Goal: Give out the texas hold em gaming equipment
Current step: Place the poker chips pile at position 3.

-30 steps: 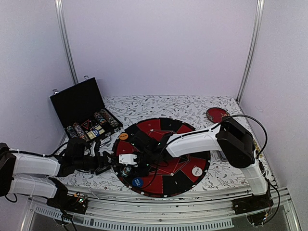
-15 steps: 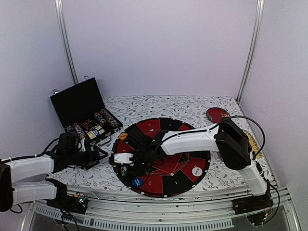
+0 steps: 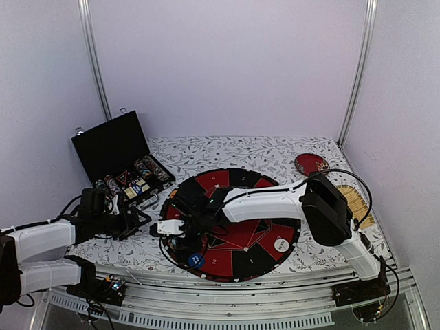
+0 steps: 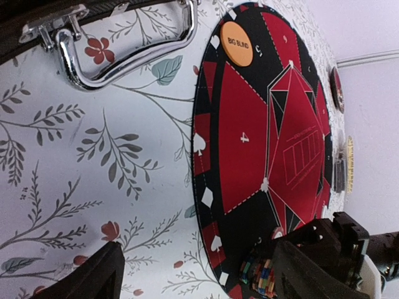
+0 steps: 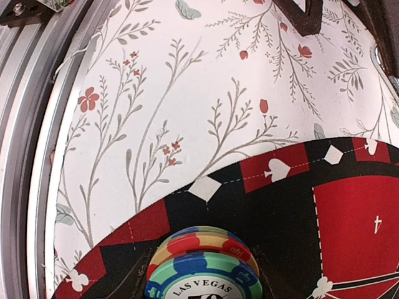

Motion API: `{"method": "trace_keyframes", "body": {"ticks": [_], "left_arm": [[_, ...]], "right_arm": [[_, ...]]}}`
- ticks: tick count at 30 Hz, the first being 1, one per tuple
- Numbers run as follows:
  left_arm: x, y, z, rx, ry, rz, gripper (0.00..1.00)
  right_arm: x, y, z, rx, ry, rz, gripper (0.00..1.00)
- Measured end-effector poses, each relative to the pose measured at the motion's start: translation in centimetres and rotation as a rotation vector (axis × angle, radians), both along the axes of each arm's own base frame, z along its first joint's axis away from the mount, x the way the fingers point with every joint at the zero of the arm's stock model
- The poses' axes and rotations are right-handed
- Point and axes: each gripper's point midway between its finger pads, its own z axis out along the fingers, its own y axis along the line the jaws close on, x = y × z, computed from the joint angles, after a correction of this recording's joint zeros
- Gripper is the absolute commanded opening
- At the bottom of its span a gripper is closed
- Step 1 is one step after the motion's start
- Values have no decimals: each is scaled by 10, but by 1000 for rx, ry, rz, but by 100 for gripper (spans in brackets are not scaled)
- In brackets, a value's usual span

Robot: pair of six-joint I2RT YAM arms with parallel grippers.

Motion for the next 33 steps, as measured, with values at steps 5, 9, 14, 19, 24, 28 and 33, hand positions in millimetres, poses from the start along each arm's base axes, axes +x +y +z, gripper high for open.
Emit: {"method": "trace_keyframes", "body": {"ticks": [5, 9, 14, 19, 24, 28, 33], "left_arm": [[0, 1, 0, 6, -5, -3, 85], [-1, 2, -1, 9, 0, -2, 85], [-1, 3, -1, 7, 0, -3, 85], [-1, 2, 0, 8, -2, -6, 85], [-1, 2, 1, 7, -8, -9, 85], [-1, 2, 1, 9, -13, -14, 85], [-2, 3, 4, 12, -23, -17, 85]], "right_arm": [[2, -2, -1, -15, -11, -9, 32], [0, -6, -5, -41, -18, -13, 42], [1, -6, -4, -45, -24, -14, 56], [3, -3, 3, -38, -29, -22, 69], [4, 2, 11, -19, -34, -21, 73], [2, 7, 21, 9, -18, -26, 79], [-4, -9, 58, 67, 27, -67, 75]]}}
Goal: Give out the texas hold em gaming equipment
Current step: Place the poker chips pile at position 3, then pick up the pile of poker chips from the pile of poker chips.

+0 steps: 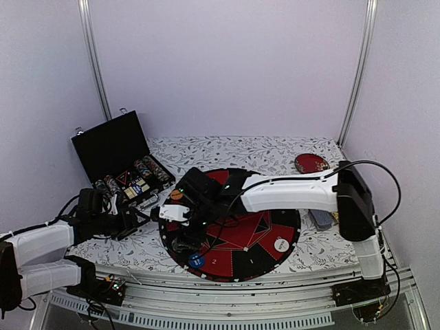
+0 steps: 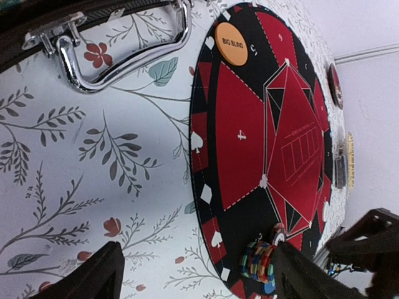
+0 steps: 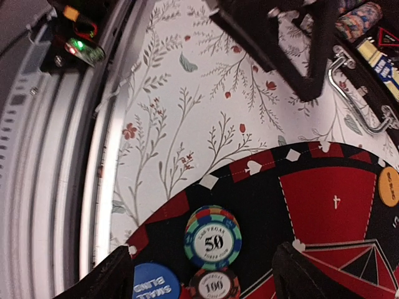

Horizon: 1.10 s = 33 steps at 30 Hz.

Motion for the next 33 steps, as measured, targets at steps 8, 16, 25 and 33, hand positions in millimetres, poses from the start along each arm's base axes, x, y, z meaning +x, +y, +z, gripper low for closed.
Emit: {"method": "trace_keyframes", "body": {"ticks": [8, 16, 25, 33], "left_arm": [[-1, 2, 3, 15, -13, 2, 83], [-1, 3, 4, 28, -5, 1, 83], [0, 6, 4, 41, -10, 10, 82], [1, 6, 4, 45, -11, 13, 82]], "right_arm": [[40, -59, 38, 97, 306, -393, 45], [31, -81, -59, -92, 638, -639, 32], [15, -63, -64, -81, 777, -633, 14], [4, -52, -64, -88, 811, -606, 14]]}}
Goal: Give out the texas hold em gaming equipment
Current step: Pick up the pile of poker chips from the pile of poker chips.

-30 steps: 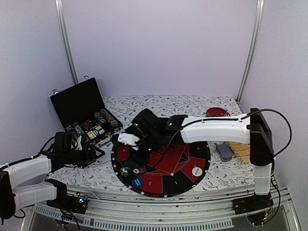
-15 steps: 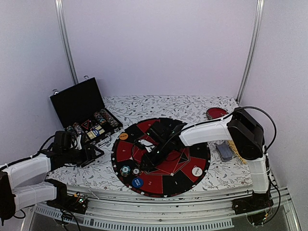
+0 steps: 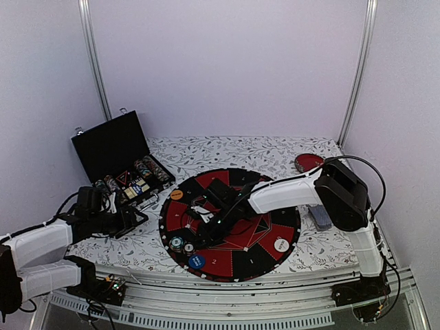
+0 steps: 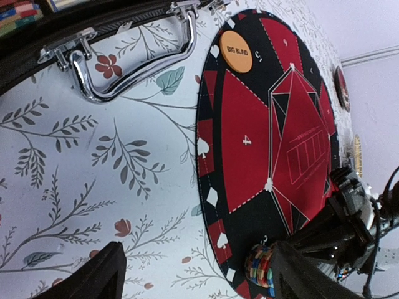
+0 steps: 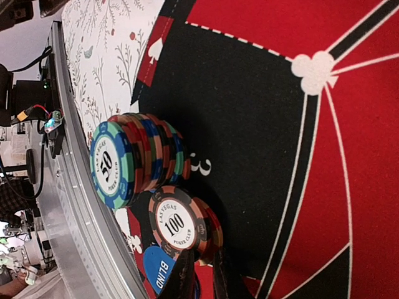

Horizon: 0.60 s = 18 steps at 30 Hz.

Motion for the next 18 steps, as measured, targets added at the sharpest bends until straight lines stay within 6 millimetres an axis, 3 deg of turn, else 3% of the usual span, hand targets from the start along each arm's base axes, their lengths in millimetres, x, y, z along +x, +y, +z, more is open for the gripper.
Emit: {"method": "trace_keyframes", "body": {"ticks": [5, 10, 14, 18], "left_arm": [[5, 0, 7, 10, -17, -1, 82], [19, 6, 29, 51, -59, 21, 81], [46, 16, 70, 129, -130, 63, 82], [79, 27, 117, 254, -203, 69, 81]], "right_arm": [[6, -3, 0, -16, -9, -16, 18], [23, -16, 11, -47, -75, -49, 31], [43, -28, 51, -28, -191, -67, 41], [64, -46, 109, 32, -343, -86, 47]]}}
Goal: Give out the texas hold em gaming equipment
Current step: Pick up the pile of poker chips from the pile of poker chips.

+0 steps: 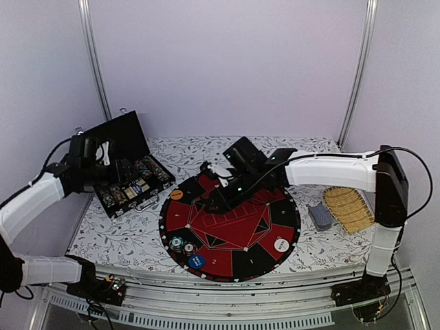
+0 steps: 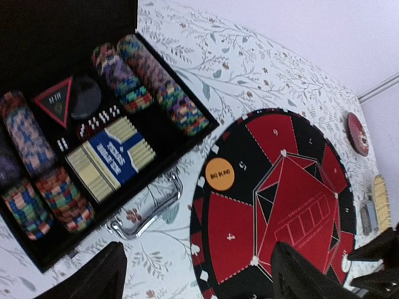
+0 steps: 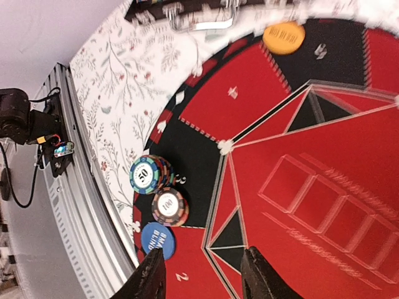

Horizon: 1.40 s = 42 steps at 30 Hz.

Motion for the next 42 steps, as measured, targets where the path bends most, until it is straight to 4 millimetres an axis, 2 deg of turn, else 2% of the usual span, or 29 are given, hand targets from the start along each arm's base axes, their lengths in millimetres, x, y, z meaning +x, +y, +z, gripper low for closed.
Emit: {"method": "trace_keyframes", "body": {"ticks": [4, 7, 12, 19, 21, 23, 26, 29, 32, 36, 39, 42], "left_arm": [[35, 8, 32, 208, -4, -77, 81], [53, 20, 37, 402, 11, -141, 81], [43, 39, 0, 650, 124, -291, 77], [26, 52, -60, 818, 273, -513, 78], [19, 59, -78, 844, 326, -549, 72], [18, 67, -90, 861, 365, -564, 60], [22, 78, -101, 881, 395, -564, 52], [25, 85, -111, 888, 425, -566, 53], [26, 84, -122, 873, 452, -581, 58], [28, 83, -122, 860, 444, -586, 58], [29, 83, -122, 856, 444, -587, 52], [31, 84, -125, 861, 447, -585, 51]], "right_arm": [[17, -34, 26, 7, -111, -14, 50], [31, -59, 23, -22, -151, -31, 51], [38, -83, 0, -87, -163, -17, 53], [33, -88, -11, -113, -189, 46, 54], [31, -89, -14, -120, -193, 57, 54], [30, -91, -17, -127, -191, 66, 54], [28, -94, -21, -134, -188, 76, 54], [28, -95, -22, -134, -186, 80, 54], [28, -95, -23, -135, -185, 79, 54], [29, -97, -24, -137, -183, 76, 54], [30, -98, -24, -138, -182, 73, 54], [30, -98, -24, -139, -180, 73, 54]]}}
